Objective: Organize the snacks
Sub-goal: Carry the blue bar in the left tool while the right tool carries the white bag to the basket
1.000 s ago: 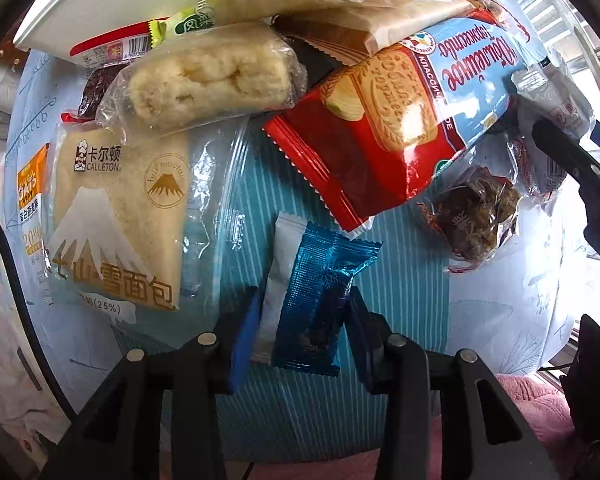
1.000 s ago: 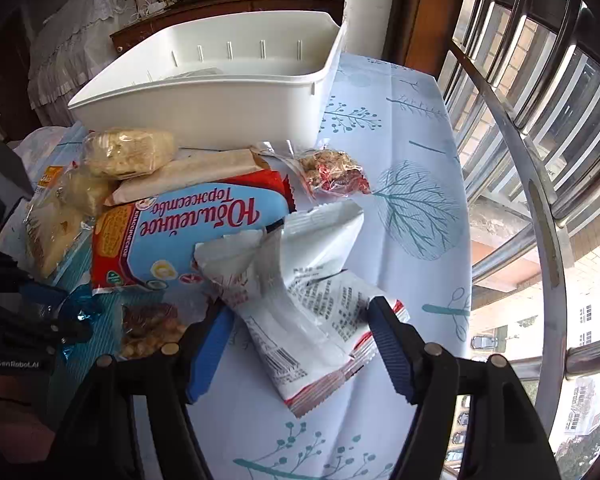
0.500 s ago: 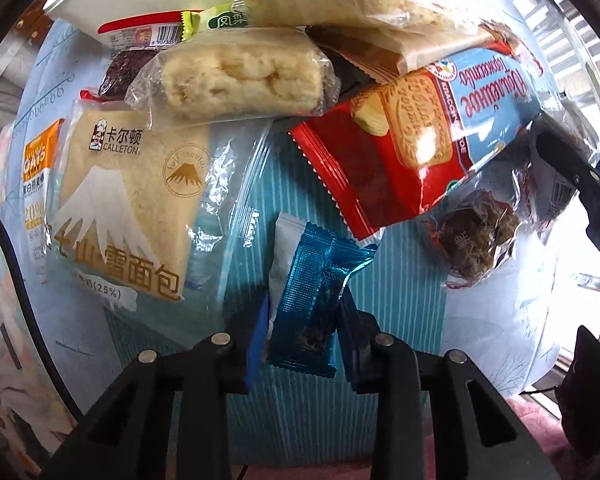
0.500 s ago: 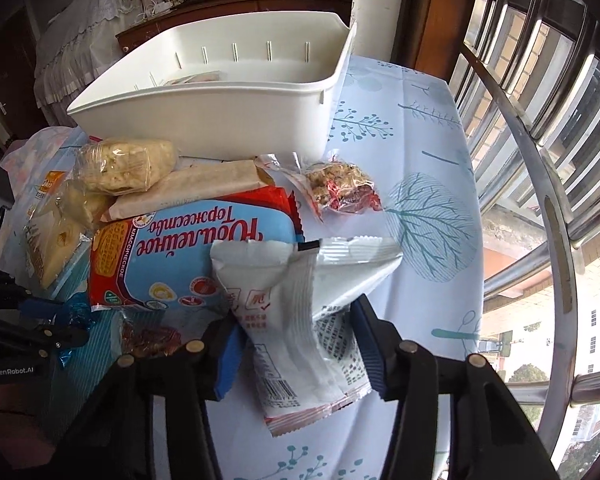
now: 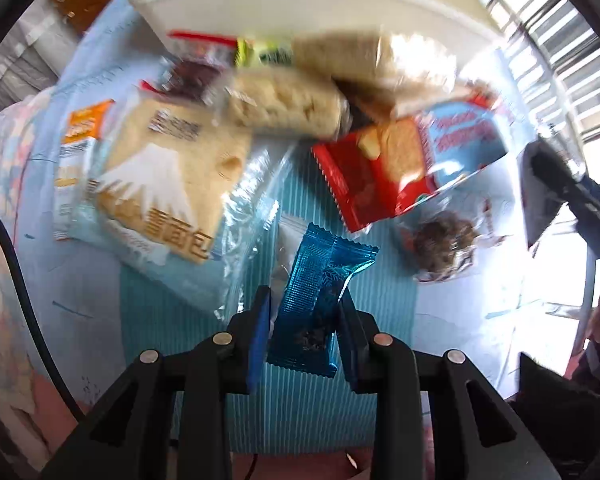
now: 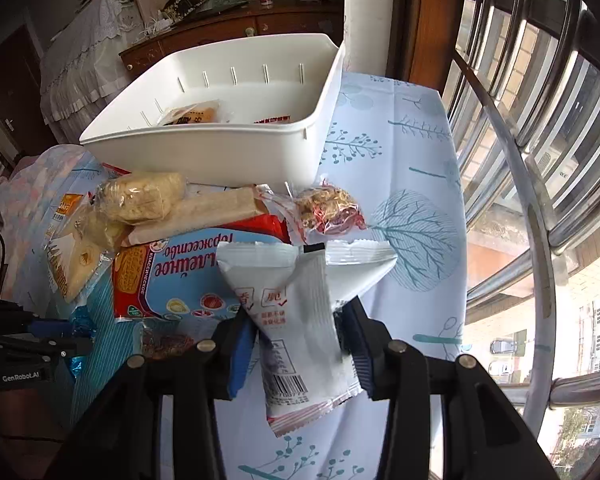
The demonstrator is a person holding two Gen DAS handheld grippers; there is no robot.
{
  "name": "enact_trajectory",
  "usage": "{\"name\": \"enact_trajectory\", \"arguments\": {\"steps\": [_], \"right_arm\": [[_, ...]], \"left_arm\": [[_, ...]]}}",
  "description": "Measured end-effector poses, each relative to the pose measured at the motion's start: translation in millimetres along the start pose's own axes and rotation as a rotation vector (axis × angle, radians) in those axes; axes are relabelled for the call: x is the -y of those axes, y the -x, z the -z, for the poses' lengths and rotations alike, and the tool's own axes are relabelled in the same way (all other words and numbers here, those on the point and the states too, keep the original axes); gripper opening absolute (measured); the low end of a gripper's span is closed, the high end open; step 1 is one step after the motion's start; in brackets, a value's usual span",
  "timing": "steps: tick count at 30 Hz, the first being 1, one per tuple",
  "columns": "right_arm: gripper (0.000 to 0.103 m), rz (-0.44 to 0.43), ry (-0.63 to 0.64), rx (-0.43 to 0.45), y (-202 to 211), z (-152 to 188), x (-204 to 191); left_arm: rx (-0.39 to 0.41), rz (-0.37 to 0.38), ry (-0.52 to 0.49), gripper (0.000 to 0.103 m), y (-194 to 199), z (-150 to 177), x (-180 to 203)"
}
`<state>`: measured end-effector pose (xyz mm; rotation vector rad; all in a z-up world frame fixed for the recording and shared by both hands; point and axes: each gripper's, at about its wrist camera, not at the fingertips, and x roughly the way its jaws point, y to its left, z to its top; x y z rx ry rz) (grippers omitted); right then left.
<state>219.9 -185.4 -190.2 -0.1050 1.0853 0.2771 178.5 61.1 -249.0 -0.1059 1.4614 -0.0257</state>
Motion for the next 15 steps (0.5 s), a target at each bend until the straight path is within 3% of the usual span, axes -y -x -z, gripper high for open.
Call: {"name": "enact_trajectory", "arguments": {"steps": [8,15], "right_arm": [[0.043,-0.002,0.050,0.078,24.8,-13.0,-5.7],[0.043,-0.014,0.090,0.152,46.8,-26.1,-15.9]], "left_arm": [[0.143,0.071,0.116,0.029,74.2,21.9,-19.3],[0.312,0.120,0.154,0.029,139.4,5.3,-12.3]]}}
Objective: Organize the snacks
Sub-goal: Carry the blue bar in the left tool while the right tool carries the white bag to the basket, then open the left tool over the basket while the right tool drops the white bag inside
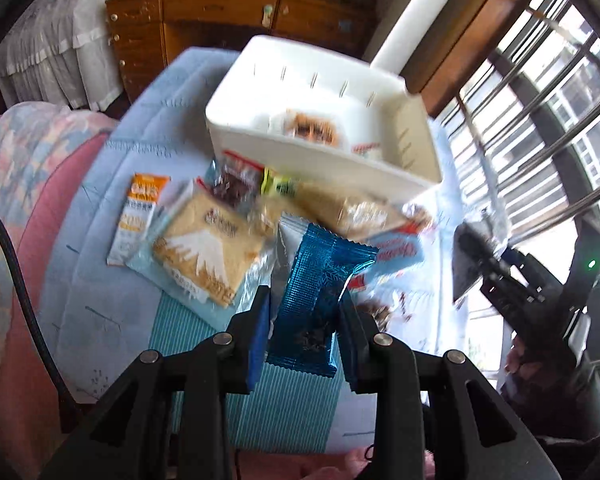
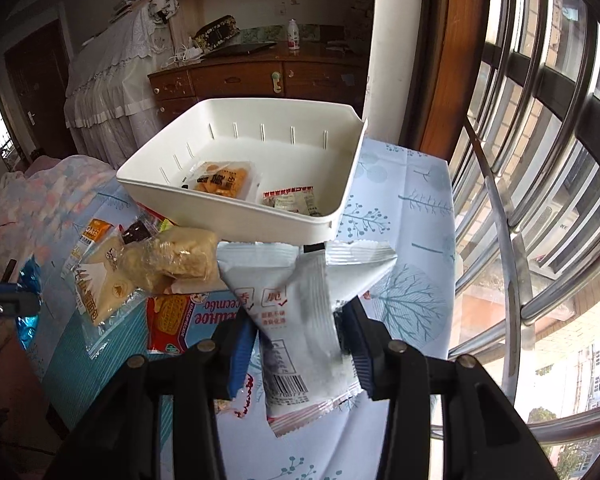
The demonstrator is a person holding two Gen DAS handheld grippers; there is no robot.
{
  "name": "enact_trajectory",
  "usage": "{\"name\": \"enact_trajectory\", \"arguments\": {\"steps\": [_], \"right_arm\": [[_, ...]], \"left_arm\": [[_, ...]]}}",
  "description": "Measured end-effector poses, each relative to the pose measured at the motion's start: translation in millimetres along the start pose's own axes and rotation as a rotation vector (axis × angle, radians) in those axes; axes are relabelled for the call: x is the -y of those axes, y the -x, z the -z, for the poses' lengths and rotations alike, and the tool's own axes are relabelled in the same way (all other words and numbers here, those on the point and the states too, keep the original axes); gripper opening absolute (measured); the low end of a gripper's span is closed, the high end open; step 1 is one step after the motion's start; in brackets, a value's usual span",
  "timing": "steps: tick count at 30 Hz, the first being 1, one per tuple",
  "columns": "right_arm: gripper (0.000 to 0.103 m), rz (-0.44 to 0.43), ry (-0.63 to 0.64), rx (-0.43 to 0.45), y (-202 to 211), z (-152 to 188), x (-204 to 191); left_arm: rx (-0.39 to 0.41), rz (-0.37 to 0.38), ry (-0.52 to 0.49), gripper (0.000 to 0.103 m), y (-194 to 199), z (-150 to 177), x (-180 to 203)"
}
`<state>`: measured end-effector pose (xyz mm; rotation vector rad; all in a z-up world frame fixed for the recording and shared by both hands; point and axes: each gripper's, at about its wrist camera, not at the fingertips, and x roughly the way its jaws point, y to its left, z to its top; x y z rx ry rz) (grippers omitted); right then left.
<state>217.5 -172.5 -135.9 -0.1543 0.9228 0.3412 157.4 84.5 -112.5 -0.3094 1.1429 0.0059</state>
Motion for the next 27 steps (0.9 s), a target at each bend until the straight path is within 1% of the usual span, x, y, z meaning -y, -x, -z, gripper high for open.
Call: {"name": "enact_trajectory", "arguments": {"steps": [5,7,14,19,27], "right_arm": [[0.043,-0.003,0.001,0.049,11.3,-11.9,-4.0],[0.043,0.001,-0.002,0.073,15.8,-18.4,-5.6],[0.043,0.022,-0.026,0.135,26.4,-36.5,-15.7],[0.043,0.056,-0.038,0.163,26.5,-51.1,-25.9],[0.044,0.122,-0.039,0.222,19.1,-81.3,-42.3]], "left_arm": [[0.108,0.014,-0.021,0.029,22.7,-27.8,1.2],[0.140,0.027,-0.024,0.029,31.0,-38.8,-2.6],[0.238,0.111,-0.085,0.029,50.8,-77.7,-11.5],[0.277,0.150,-0.128,0.029,53.9,-107.5,-13.2],[0.310,0.193,-0.173,0.029,38.4,-160.7,-16.3]]}}
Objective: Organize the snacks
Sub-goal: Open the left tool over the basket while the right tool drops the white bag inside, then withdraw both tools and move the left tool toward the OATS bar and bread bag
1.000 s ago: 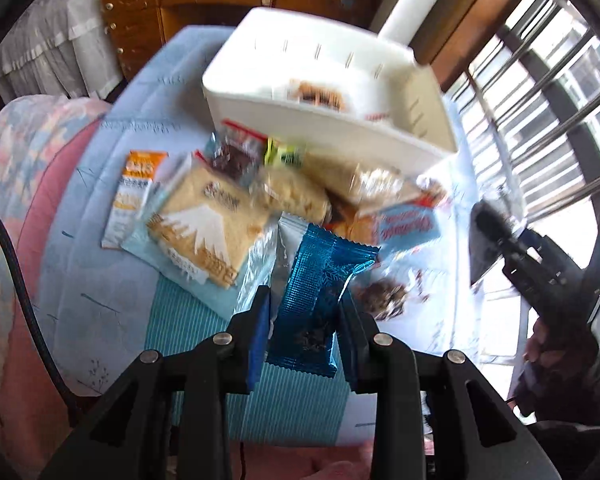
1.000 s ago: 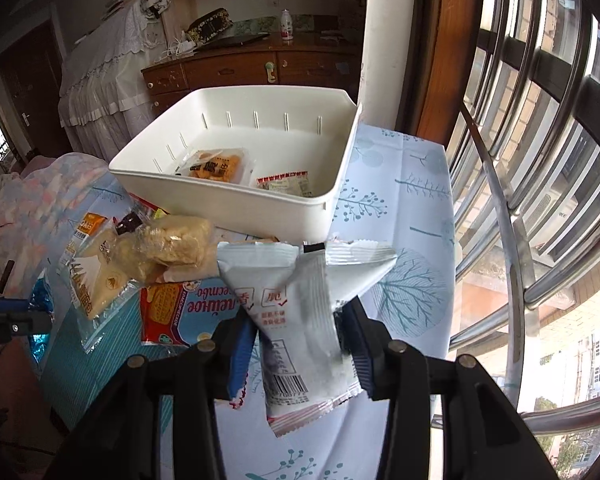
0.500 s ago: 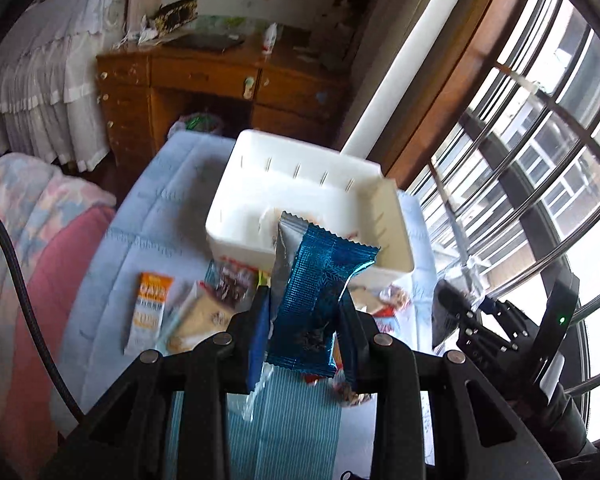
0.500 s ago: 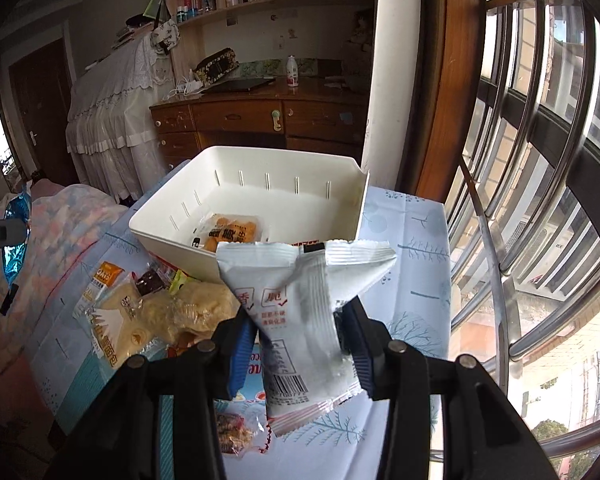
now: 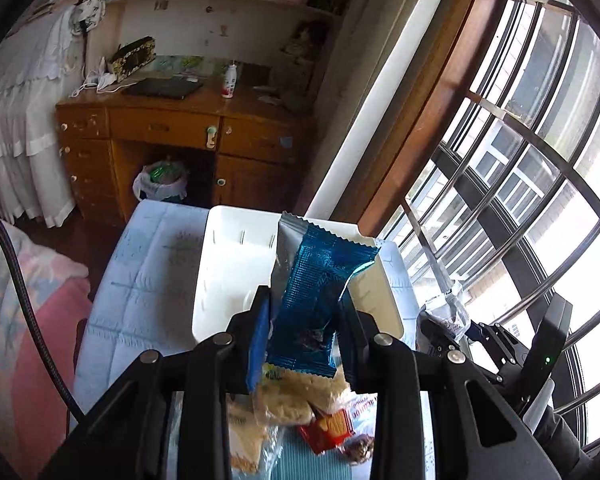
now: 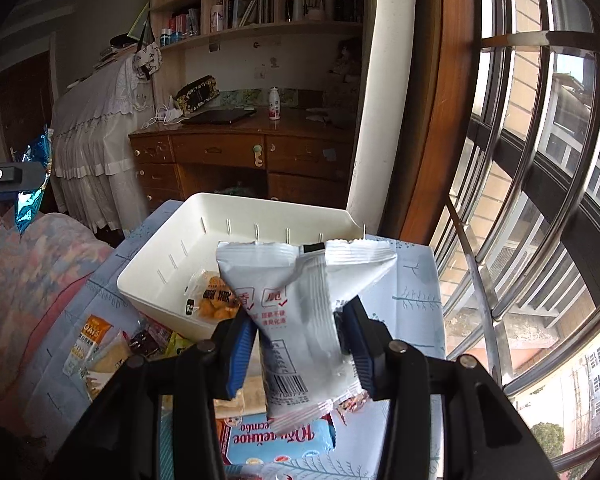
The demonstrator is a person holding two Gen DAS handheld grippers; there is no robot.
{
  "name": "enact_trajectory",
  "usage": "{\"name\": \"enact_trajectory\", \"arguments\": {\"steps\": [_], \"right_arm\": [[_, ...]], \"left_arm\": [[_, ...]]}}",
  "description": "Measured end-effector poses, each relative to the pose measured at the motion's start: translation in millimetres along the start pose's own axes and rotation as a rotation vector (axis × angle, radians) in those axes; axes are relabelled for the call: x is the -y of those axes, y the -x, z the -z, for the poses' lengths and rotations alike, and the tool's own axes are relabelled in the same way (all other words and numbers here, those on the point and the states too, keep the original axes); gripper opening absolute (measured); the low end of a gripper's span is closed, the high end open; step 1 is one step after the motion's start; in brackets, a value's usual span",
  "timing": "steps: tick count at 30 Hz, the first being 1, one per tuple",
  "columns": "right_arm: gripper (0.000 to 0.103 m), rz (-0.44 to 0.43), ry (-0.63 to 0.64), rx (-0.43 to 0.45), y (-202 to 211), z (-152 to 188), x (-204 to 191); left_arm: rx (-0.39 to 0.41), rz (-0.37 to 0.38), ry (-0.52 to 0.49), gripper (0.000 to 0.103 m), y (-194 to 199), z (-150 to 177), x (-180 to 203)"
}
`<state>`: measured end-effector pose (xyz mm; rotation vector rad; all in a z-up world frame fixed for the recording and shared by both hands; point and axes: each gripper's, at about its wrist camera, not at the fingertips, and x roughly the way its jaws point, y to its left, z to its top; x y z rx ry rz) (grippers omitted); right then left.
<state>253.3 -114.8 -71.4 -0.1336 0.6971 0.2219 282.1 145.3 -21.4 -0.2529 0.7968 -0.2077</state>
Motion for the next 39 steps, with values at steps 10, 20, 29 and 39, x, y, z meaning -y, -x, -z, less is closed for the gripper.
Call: {"name": "enact_trajectory", "arguments": {"steps": [10,20,29,39], "right_arm": [[0.044,0.049,0.025,0.030,-30.1,-22.9,-16.5],[0.045,0.073,0.020,0.018,-64.0,-35.4,-22.3],[0.062,0.067,0.008,-0.048,-78.1,-30.5,-22.9],[0.064,0.073,-0.055,-0.078,-63.1,-27.6,-11.3]], "left_arm": [[-0.033,0.036,-0.035,0.029,-57.7,-30.3,-21.2],[-0.110,0.037,-0.067,0.034,-105.8,-36.4,-23.3],[-0.114,0.004,-0.063,0.058,-106.1,-34.1,-19.5],[-0.111,-0.074,-0.055,0.059,-81.2,-22.5,-24.2]]}}
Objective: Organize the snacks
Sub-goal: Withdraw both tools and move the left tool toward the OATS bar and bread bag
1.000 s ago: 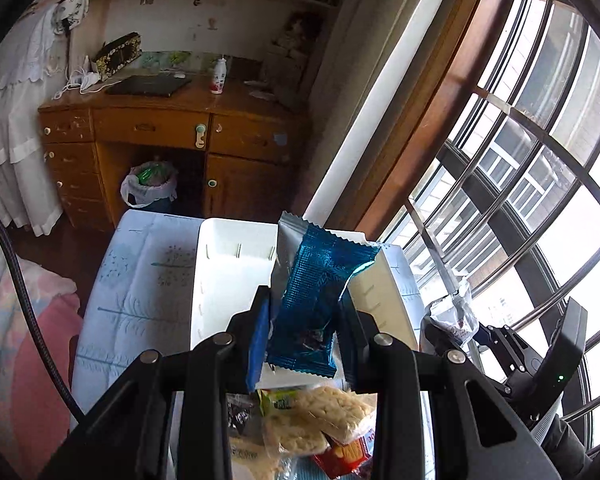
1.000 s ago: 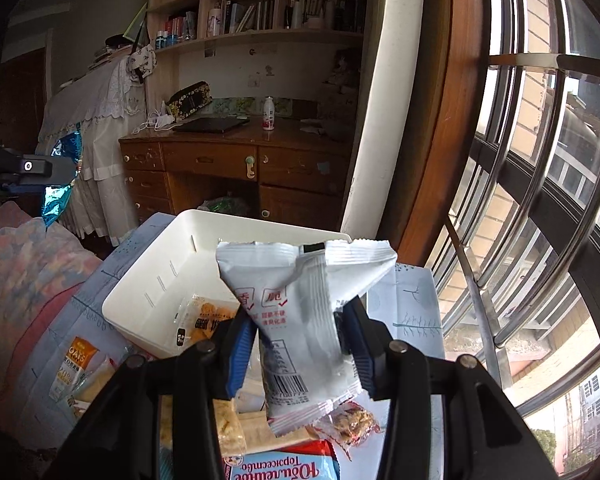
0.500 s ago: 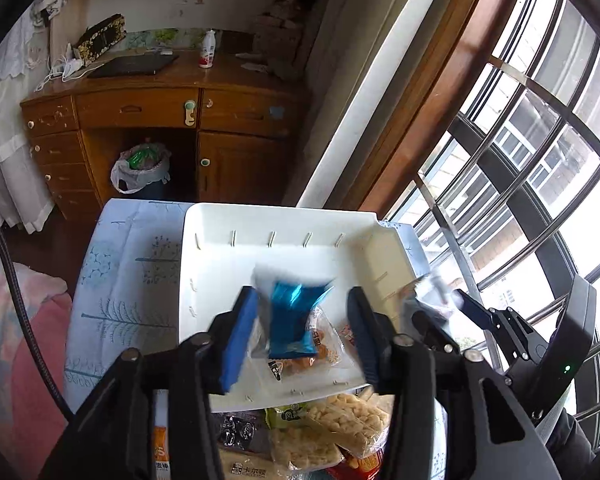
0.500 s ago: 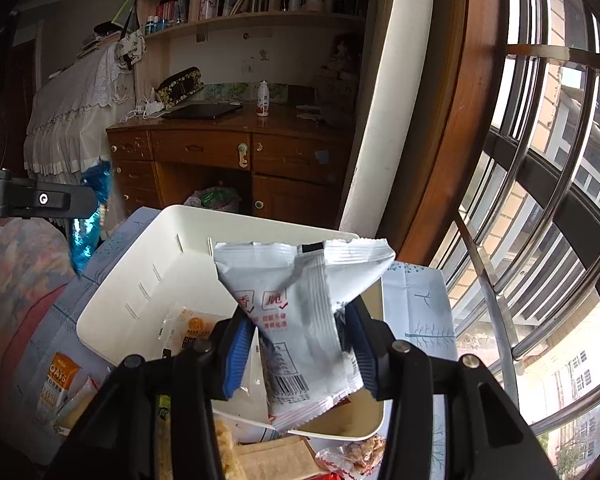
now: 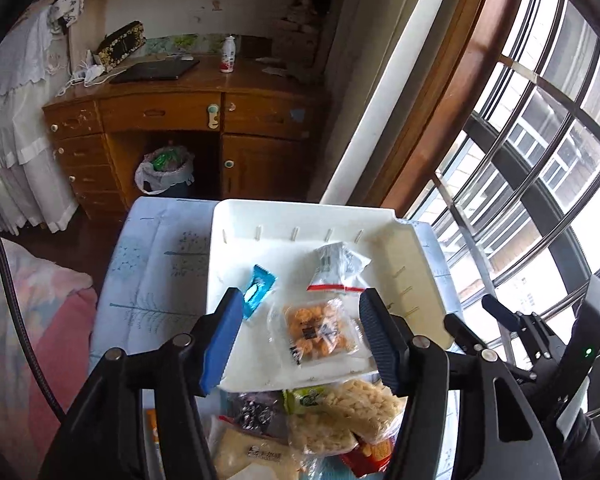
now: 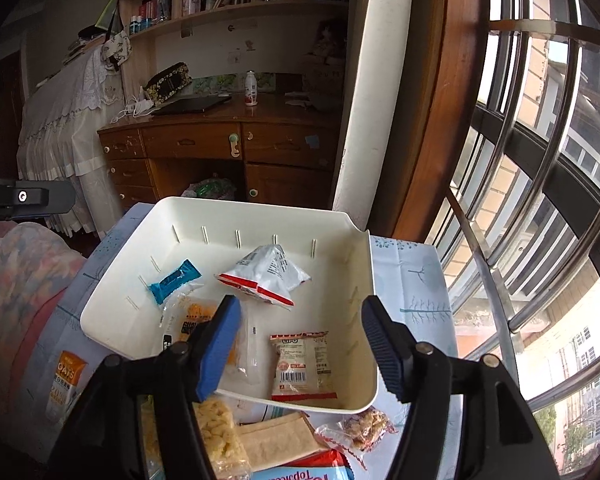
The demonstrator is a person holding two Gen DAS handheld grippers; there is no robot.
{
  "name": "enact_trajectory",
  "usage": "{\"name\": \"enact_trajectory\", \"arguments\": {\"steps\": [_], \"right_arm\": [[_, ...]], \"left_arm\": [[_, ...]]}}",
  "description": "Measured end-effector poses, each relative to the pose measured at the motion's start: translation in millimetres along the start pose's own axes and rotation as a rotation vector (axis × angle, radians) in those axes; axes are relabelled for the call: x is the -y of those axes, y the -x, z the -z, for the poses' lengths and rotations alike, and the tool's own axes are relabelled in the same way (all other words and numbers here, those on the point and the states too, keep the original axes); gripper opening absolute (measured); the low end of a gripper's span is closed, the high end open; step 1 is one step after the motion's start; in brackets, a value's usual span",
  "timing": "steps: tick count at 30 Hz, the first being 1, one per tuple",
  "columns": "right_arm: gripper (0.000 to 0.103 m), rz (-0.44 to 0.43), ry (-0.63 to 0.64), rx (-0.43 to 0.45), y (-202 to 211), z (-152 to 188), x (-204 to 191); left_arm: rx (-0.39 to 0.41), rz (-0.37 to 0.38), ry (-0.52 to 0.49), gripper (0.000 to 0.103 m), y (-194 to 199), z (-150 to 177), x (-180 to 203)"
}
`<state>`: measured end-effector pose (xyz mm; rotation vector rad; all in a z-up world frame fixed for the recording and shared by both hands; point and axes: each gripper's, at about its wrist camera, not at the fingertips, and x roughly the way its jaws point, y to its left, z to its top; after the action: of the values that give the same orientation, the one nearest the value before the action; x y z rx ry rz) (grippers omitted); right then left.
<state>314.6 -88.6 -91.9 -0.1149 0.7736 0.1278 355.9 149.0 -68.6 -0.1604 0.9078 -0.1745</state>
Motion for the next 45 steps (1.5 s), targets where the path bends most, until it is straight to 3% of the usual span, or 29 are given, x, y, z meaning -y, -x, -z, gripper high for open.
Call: {"name": "enact_trajectory", "arguments": {"steps": [6,14,21,26,34,38,41,45], "right_arm": [[0.064,-0.014,0.002,-0.010,16.5,10.5,4.3],[0.064,-0.097,0.003,-0.038,35.2,30.4,14.6],[0.064,-0.224,-0.083,-0.119,39.7,51.4,32.6],[0.064,-0.250,-0.121,-0.189,38.6,71.4,43.4],[0.064,-0.318,-0.166,-0.340,33.8,110.8,43.3],[0.064,-0.307,-0.146,-0.413,27.5,123.7,34.9],[0.064,-0.324,-0.146,-0.461,23.1,133.5,30.4],[0.064,-0.326,-0.116,-0.519,18.8,143.9,21.4]], "left_arm": [[-0.010,-0.048,0.039,0.062,19.1,21.2,-8.8],[0.011,-0.138,0.094,0.062,52.2,59.3,-6.1],[0.002,-0.210,0.197,0.068,73.6,99.9,-7.8],[-0.017,-0.235,0.271,0.069,80.2,126.4,-14.2],[-0.109,-0.251,0.412,0.070,74.3,166.1,-27.5],[-0.171,-0.253,0.466,0.072,64.9,181.8,-32.8],[-0.217,-0.240,0.524,0.079,54.7,191.1,-38.6],[-0.281,-0.208,0.601,0.079,38.2,199.9,-48.0]]}}
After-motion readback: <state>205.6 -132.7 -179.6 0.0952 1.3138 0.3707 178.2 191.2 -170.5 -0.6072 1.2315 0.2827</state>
